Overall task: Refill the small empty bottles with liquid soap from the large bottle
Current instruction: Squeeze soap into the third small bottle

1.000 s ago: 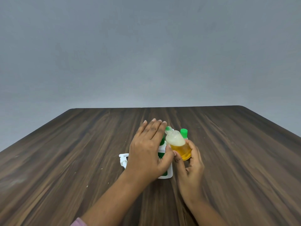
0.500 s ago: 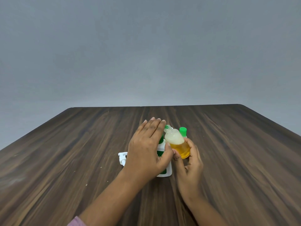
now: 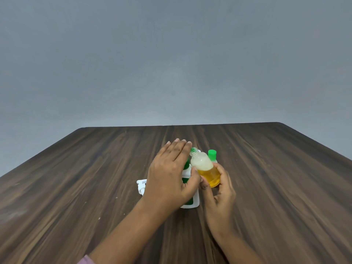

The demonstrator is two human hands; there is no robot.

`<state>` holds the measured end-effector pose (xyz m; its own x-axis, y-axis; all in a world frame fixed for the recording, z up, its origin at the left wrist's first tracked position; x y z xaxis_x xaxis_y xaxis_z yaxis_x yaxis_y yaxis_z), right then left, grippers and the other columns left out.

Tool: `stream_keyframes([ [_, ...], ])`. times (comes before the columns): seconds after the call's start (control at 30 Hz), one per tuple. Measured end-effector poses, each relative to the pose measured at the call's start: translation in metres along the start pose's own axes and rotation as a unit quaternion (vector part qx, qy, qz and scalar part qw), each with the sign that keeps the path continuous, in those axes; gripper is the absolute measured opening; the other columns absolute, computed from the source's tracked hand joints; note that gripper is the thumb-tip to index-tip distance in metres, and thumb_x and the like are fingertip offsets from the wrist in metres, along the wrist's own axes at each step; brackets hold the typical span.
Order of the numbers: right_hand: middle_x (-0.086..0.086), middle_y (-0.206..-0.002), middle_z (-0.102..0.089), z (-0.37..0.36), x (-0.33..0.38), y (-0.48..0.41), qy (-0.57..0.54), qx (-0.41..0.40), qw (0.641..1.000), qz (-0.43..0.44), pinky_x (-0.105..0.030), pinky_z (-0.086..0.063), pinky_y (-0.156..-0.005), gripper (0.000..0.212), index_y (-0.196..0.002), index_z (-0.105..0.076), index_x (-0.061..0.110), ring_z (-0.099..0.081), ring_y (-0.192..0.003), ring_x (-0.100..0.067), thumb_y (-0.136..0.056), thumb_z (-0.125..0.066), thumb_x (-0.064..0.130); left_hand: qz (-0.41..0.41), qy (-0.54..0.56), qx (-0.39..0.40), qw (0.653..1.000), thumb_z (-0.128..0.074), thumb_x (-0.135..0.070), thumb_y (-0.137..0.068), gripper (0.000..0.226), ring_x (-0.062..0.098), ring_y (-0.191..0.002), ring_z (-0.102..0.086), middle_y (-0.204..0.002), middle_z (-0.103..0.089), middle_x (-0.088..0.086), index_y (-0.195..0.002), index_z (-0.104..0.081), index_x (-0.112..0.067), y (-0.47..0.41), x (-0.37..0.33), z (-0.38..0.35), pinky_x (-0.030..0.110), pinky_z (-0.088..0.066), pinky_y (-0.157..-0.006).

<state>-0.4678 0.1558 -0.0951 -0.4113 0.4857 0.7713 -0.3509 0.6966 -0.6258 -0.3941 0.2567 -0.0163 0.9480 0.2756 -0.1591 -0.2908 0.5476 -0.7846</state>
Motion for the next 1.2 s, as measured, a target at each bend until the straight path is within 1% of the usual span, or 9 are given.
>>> stream_keyframes([
  [0.13,0.004,-0.115,-0.06,0.004,-0.003,0.001,0.023,-0.001,1.0,0.004,-0.01,-0.049,-0.076,0.054,-0.127,-0.054,0.011,-0.06,-0.105,-0.007,-0.085,-0.057,0.045,0.007,0.011,0.002,1.0,-0.046,-0.035,-0.081,0.057,0.022,-0.125,-0.051,-0.13,-0.06,0.009,-0.126,-0.059,-0.003,0.008,0.003,-0.007,0.026,-0.026,-0.111],
  [0.27,0.003,-0.115,-0.06,0.005,-0.003,0.001,0.028,0.0,1.0,0.009,-0.011,-0.05,-0.076,0.054,-0.127,-0.054,0.01,-0.06,-0.104,-0.01,-0.085,-0.056,0.045,0.004,0.009,0.005,1.0,-0.046,-0.035,-0.081,0.057,0.022,-0.125,-0.051,-0.129,-0.06,0.009,-0.126,-0.059,-0.003,0.006,0.001,-0.005,0.027,-0.027,-0.111],
  [0.47,0.004,-0.116,-0.061,0.0,0.003,0.001,0.005,0.0,1.0,0.011,-0.01,-0.048,-0.078,0.039,-0.121,-0.052,0.028,-0.061,-0.104,-0.006,-0.085,-0.057,0.041,-0.002,0.019,-0.018,1.0,-0.045,-0.037,-0.082,0.058,0.021,-0.127,-0.05,-0.131,-0.059,0.008,-0.128,-0.058,-0.004,0.007,0.0,0.003,0.034,-0.033,-0.108],
  [0.63,0.0,-0.114,-0.061,0.003,-0.004,0.001,0.026,0.007,1.0,0.003,-0.009,-0.048,-0.075,0.052,-0.125,-0.054,0.011,-0.06,-0.103,-0.008,-0.085,-0.056,0.044,0.018,0.029,-0.004,0.999,-0.045,-0.034,-0.081,0.058,0.022,-0.129,-0.048,-0.132,-0.058,0.009,-0.129,-0.058,-0.004,0.01,0.005,-0.01,0.029,-0.03,-0.11],
  [0.73,0.0,-0.115,-0.061,0.004,-0.003,0.003,0.025,0.004,1.0,0.005,-0.008,-0.048,-0.074,0.055,-0.126,-0.054,0.01,-0.059,-0.104,-0.007,-0.084,-0.056,0.046,0.012,0.035,-0.008,0.999,-0.046,-0.033,-0.081,0.057,0.021,-0.128,-0.048,-0.131,-0.059,0.008,-0.128,-0.058,-0.003,0.011,0.005,-0.009,0.028,-0.029,-0.111],
  [0.83,-0.001,-0.116,-0.061,0.001,-0.003,0.003,0.021,0.005,1.0,0.003,-0.01,-0.049,-0.076,0.053,-0.126,-0.054,0.013,-0.06,-0.104,-0.01,-0.084,-0.056,0.046,0.009,0.046,-0.023,0.999,-0.045,-0.033,-0.081,0.056,0.019,-0.128,-0.048,-0.131,-0.059,0.007,-0.127,-0.059,-0.004,0.008,0.003,-0.002,0.034,-0.035,-0.109],
  [1.0,0.001,-0.115,-0.063,0.0,0.001,0.002,0.008,0.001,1.0,0.011,-0.012,-0.049,-0.079,0.04,-0.121,-0.053,0.026,-0.062,-0.104,-0.01,-0.085,-0.057,0.043,0.003,0.04,-0.041,0.998,-0.046,-0.033,-0.081,0.054,0.021,-0.124,-0.052,-0.126,-0.062,0.009,-0.124,-0.061,-0.003,0.005,0.0,-0.001,0.033,-0.036,-0.108],
  [1.1,-0.001,-0.114,-0.062,0.002,-0.002,0.003,0.019,0.004,1.0,0.011,-0.011,-0.048,-0.076,0.042,-0.123,-0.055,0.018,-0.062,-0.102,-0.01,-0.087,-0.057,0.04,0.011,0.026,-0.03,0.999,-0.046,-0.033,-0.082,0.055,0.022,-0.127,-0.05,-0.129,-0.06,0.009,-0.126,-0.06,-0.003,0.01,0.005,-0.011,0.035,-0.036,-0.108],
  [1.2,-0.002,-0.114,-0.061,0.005,-0.006,0.004,0.028,0.003,1.0,0.01,-0.009,-0.048,-0.075,0.042,-0.124,-0.055,0.009,-0.06,-0.103,-0.008,-0.089,-0.062,0.029,0.014,0.032,-0.02,0.999,-0.046,-0.03,-0.081,0.055,0.022,-0.129,-0.048,-0.131,-0.059,0.009,-0.128,-0.058,-0.003,0.014,0.01,-0.015,0.031,-0.032,-0.11],
])
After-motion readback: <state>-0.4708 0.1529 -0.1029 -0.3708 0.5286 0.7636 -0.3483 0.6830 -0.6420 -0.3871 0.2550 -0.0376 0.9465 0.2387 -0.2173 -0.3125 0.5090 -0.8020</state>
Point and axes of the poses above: each hand's wrist, its own y-axis away from the middle knuckle, its own z-axis out of the back of the hand, x = y × z, the point moved 5 cm from there along -y, towards the middle knuckle
